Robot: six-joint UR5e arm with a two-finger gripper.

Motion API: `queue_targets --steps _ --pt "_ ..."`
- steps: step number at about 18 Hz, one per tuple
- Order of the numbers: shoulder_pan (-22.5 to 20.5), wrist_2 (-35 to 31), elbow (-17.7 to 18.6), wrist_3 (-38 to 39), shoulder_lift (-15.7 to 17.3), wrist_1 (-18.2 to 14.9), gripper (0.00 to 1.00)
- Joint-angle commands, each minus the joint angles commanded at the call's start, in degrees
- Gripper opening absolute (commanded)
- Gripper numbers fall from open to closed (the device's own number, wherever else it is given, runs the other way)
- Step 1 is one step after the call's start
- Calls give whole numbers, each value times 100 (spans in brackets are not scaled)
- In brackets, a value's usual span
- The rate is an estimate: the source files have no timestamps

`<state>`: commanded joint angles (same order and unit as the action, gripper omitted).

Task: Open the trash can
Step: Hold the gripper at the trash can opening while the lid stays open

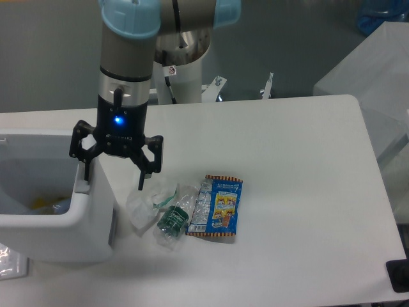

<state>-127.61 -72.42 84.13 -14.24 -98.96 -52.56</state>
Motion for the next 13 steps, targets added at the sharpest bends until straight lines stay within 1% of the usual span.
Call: queue_targets --steps 2,4,5,6,8,9,11,13 --pt "-201 -17 -378 -9 -79 0 100" --pt "-465 -157 -564 -87 -80 9 100" --pt "-562 -376 -599 -245 -79 -9 100" --pt "-606 -683 -591 -559 -71 -44 100" --pt "-633 -1359 -538 -1550 -62 -114 100" --pt "-659 -1545 -529 -1999 -62 -219 100" --pt "-799 -1582 -538 -2363 -53 -473 100" --pt "-975 -1547 -529 -2391 -44 -527 100"
